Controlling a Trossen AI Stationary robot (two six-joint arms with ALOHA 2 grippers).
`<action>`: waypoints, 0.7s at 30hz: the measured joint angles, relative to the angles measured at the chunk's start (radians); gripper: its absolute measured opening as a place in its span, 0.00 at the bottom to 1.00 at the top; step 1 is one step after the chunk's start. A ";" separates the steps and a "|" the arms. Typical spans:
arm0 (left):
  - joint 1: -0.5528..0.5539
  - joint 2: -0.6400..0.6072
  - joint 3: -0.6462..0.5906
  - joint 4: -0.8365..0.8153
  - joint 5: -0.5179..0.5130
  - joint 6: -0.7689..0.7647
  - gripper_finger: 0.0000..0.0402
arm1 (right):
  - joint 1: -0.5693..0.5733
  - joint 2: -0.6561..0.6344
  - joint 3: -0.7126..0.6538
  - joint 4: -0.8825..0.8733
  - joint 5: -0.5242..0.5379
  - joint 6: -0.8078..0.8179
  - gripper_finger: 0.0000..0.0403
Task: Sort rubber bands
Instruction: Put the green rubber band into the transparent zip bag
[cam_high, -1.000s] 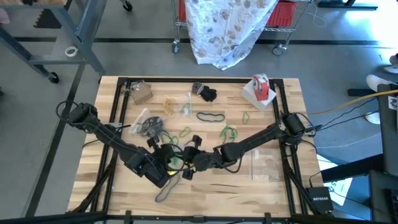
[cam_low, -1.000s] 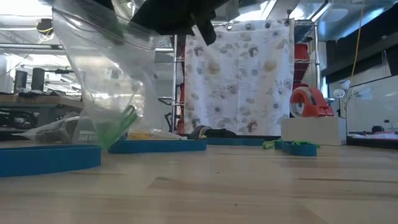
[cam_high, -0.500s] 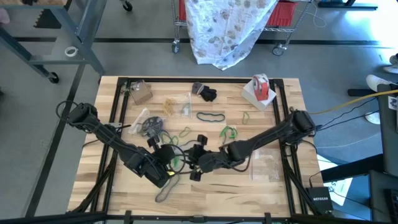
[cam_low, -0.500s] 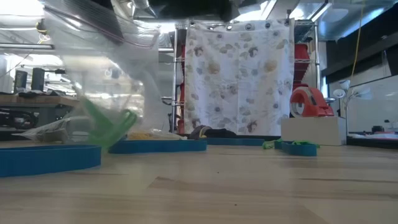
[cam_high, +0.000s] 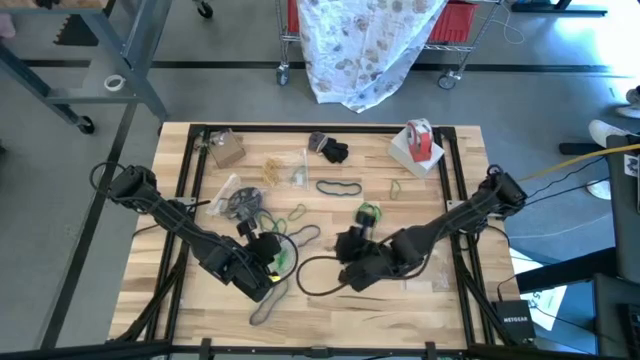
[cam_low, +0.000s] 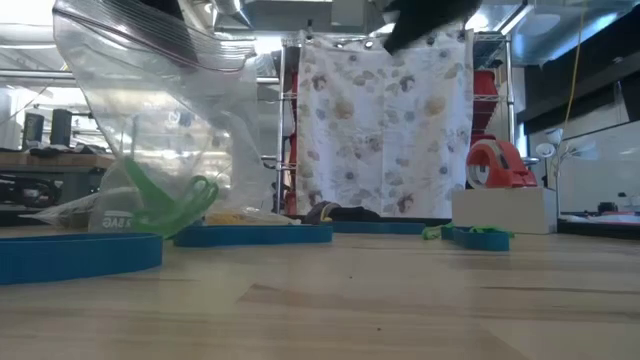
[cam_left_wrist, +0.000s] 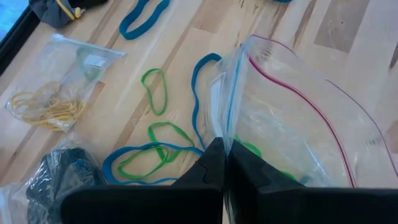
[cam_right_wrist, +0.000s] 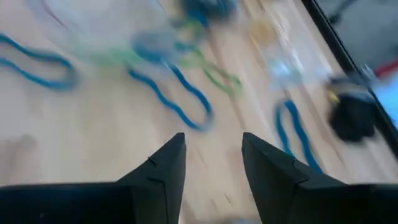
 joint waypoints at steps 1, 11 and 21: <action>0.000 0.000 0.000 0.000 0.000 0.000 0.00 | -0.004 0.000 -0.012 -0.032 0.008 0.022 0.37; 0.000 0.000 0.000 -0.001 0.000 0.003 0.00 | -0.094 -0.054 -0.277 0.020 -0.020 0.152 0.37; 0.000 0.000 0.000 0.000 0.000 0.015 0.00 | -0.179 -0.144 -0.503 0.288 -0.168 0.146 0.37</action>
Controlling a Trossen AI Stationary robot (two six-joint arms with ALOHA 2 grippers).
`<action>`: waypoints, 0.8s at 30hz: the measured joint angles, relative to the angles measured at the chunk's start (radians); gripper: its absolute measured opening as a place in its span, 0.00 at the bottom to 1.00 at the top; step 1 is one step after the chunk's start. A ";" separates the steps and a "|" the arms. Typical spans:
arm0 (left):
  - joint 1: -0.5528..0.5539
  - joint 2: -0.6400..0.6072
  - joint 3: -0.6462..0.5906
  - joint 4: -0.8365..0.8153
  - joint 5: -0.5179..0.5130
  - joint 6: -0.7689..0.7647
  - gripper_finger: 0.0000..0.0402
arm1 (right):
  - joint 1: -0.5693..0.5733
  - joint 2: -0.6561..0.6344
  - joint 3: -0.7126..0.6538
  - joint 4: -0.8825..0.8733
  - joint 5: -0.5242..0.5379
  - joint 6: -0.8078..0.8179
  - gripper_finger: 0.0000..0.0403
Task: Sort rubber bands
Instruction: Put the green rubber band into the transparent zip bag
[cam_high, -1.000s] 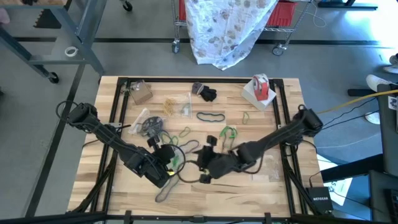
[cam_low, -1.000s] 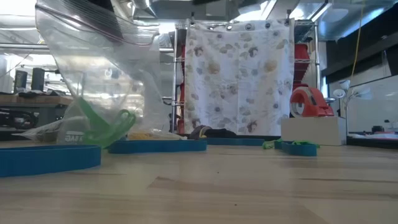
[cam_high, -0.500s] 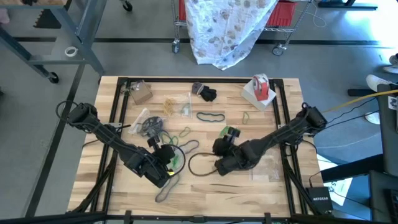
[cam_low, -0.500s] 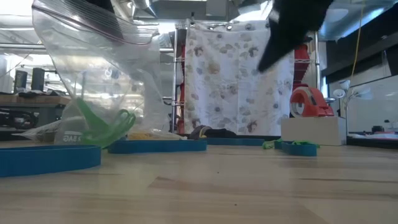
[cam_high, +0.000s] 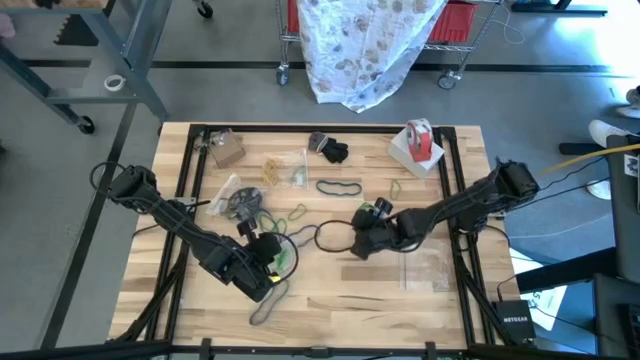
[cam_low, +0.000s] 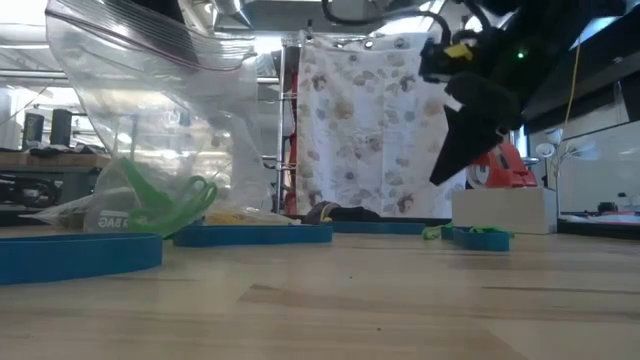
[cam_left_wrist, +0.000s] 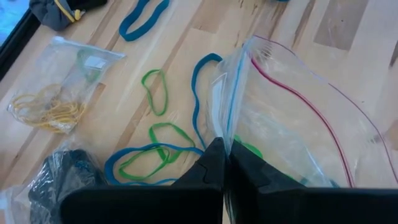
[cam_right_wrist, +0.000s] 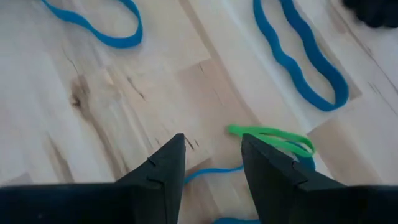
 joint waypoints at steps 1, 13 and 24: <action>0.000 0.000 0.000 0.000 0.000 0.002 0.00 | -0.001 0.000 -0.004 0.005 -0.002 -0.001 0.37; -0.009 0.000 0.000 0.002 0.000 -0.018 0.00 | 0.002 0.002 -0.010 0.004 0.011 -0.002 0.37; -0.009 0.000 0.000 0.002 0.000 -0.017 0.00 | 0.002 0.003 -0.010 0.010 0.004 -0.004 0.37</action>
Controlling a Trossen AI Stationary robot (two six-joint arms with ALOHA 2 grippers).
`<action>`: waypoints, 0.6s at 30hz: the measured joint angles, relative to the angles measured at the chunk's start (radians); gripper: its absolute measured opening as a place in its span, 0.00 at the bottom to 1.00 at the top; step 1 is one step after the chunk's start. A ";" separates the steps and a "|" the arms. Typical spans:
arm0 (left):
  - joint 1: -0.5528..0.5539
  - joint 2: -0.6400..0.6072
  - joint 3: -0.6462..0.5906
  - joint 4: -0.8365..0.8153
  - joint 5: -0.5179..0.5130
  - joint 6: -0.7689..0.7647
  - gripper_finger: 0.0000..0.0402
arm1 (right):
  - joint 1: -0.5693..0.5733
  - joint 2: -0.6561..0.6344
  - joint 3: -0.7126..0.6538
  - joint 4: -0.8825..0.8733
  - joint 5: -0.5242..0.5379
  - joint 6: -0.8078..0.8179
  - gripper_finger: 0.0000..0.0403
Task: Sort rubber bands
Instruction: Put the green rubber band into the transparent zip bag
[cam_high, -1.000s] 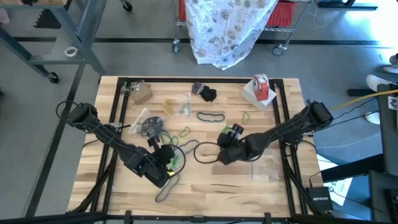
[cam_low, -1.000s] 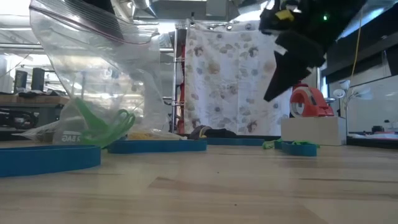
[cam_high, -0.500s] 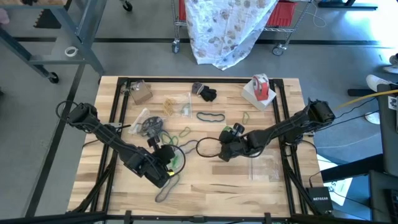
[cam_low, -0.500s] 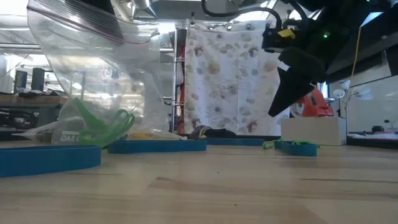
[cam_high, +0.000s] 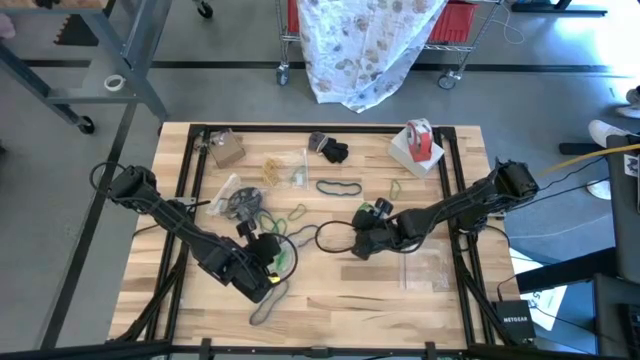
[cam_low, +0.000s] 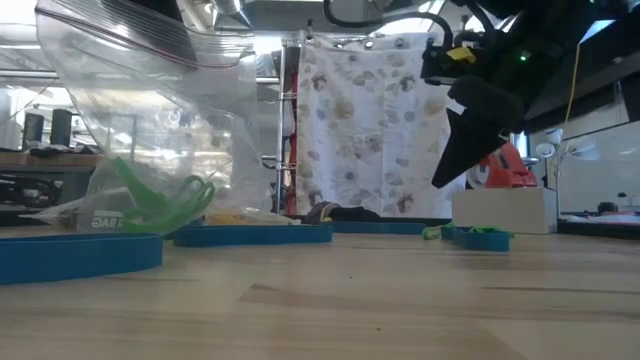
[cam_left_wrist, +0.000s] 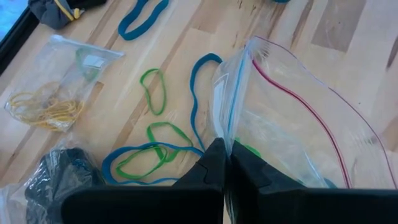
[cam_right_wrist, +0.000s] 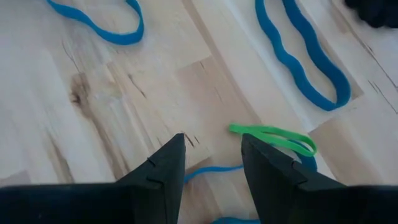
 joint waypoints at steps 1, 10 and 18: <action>0.000 0.000 0.000 0.000 0.000 0.000 0.00 | 0.000 0.000 0.000 0.010 0.002 0.000 0.37; 0.000 0.000 0.000 0.000 0.000 0.001 0.00 | -0.012 0.000 0.000 0.015 -0.052 -0.031 0.37; 0.000 0.000 0.000 0.000 0.000 0.023 0.00 | -0.163 0.000 0.000 -0.008 -0.186 -0.279 0.37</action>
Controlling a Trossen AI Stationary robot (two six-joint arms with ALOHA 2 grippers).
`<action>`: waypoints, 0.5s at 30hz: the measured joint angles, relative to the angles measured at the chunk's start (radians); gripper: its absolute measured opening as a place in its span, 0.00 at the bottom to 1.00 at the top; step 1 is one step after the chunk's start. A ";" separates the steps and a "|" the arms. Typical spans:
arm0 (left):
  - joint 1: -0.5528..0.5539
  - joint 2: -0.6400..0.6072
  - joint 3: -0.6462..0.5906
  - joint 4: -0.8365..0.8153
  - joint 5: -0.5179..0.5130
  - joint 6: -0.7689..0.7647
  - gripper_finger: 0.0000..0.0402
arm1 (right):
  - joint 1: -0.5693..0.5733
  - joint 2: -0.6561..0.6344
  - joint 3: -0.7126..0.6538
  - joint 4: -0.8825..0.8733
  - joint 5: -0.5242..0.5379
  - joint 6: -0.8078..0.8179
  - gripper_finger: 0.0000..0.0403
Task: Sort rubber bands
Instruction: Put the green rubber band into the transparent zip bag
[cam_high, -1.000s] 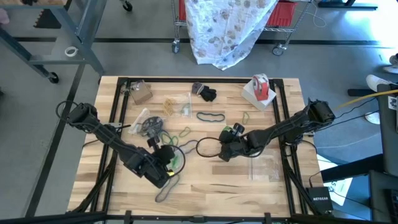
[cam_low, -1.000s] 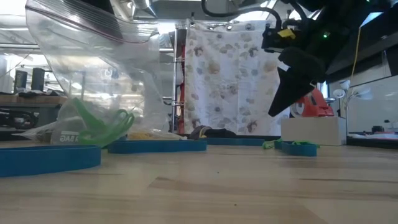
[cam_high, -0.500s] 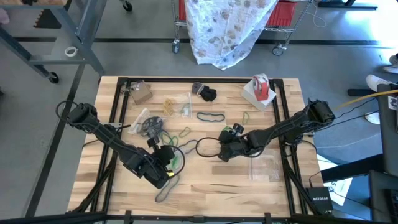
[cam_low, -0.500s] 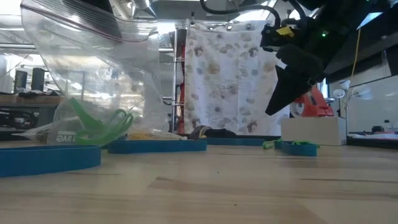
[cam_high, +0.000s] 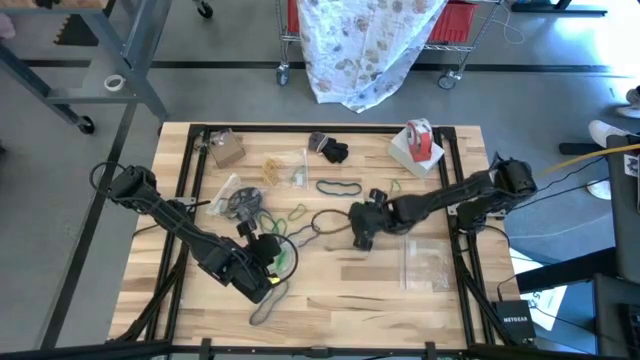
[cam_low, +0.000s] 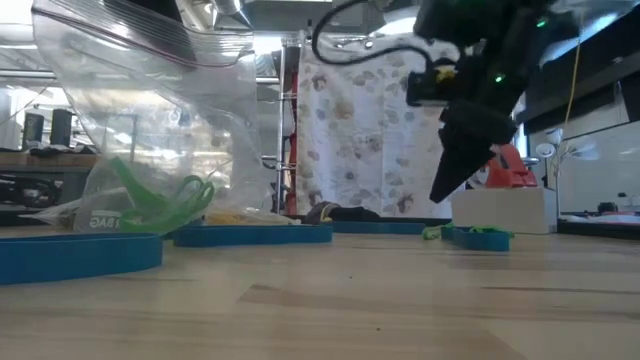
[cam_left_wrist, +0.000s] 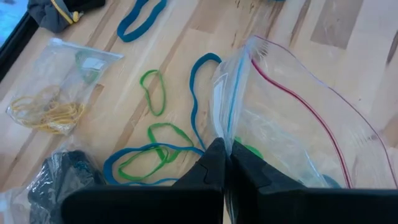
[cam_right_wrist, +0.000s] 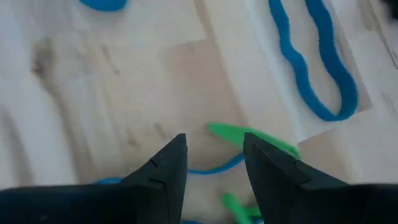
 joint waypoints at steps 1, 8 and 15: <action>0.000 0.000 0.000 0.000 0.000 0.000 0.00 | -0.021 0.000 0.000 0.000 -0.014 -0.039 0.37; 0.000 0.000 0.000 0.000 0.000 0.000 0.00 | -0.120 0.019 0.001 0.011 -0.113 -0.257 0.37; 0.000 0.000 0.000 0.000 0.000 0.000 0.00 | -0.148 0.123 0.002 0.046 -0.149 -0.267 0.34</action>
